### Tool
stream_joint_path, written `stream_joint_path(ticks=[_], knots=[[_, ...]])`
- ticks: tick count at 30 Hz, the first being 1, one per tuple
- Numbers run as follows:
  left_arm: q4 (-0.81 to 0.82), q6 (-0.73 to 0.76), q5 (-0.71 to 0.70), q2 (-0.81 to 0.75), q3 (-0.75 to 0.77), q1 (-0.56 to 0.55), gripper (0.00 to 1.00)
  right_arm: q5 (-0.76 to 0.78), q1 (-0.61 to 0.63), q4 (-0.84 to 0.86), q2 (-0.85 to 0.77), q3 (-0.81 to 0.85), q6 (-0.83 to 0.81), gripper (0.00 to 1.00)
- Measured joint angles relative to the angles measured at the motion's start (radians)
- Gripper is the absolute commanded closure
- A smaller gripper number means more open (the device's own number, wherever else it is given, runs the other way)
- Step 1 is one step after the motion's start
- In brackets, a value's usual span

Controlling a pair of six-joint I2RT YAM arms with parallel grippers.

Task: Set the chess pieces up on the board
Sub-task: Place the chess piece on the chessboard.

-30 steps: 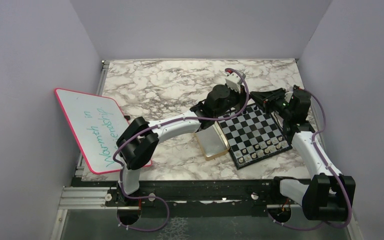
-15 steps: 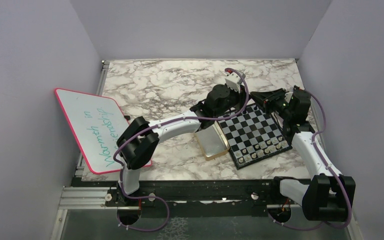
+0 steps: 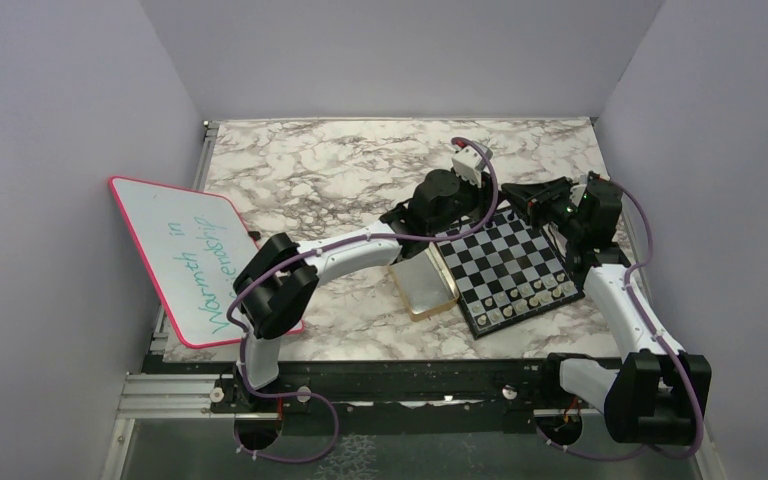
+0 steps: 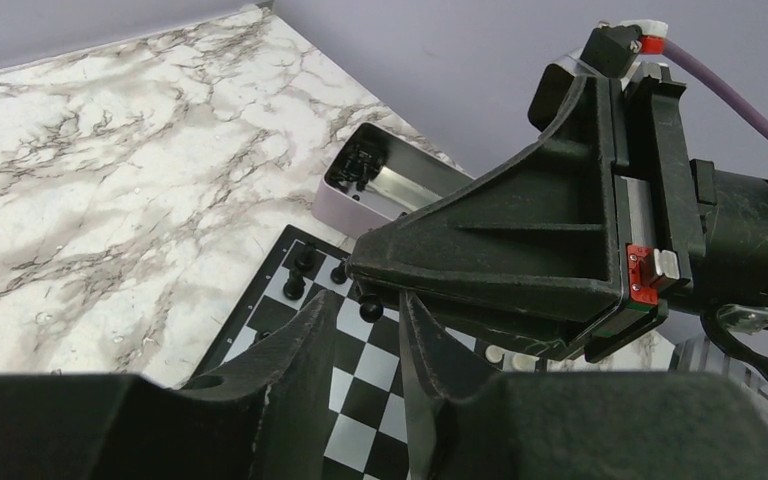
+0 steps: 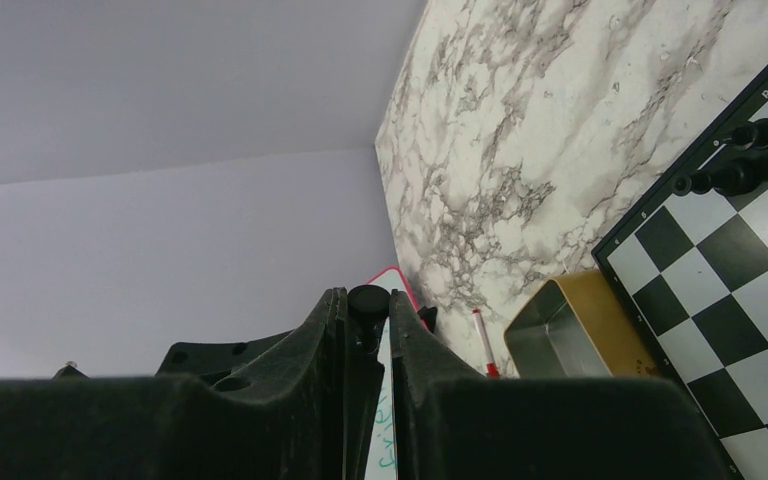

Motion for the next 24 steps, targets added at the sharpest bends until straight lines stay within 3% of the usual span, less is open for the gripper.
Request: stream_joint_path(ticks=[7,15,20,24], knots=[[0.003,0.012,0.019,0.0,-0.005,-0.003,0.75,-0.001,0.003,0.0,-0.002,0.0,0.003,0.85],[0.006,0.017,0.021,0.0,-0.005,-0.003,1.0,-0.001,0.003,-0.005,-0.017,0.0,0.002,0.85],[0.006,0.025,0.023,0.0,-0.004,-0.003,1.0,0.0,0.002,-0.006,-0.018,0.0,-0.006,0.81],[-0.003,0.038,0.023,0.0,-0.004,-0.003,1.0,0.0,0.002,-0.006,-0.021,-0.01,-0.017,0.72]])
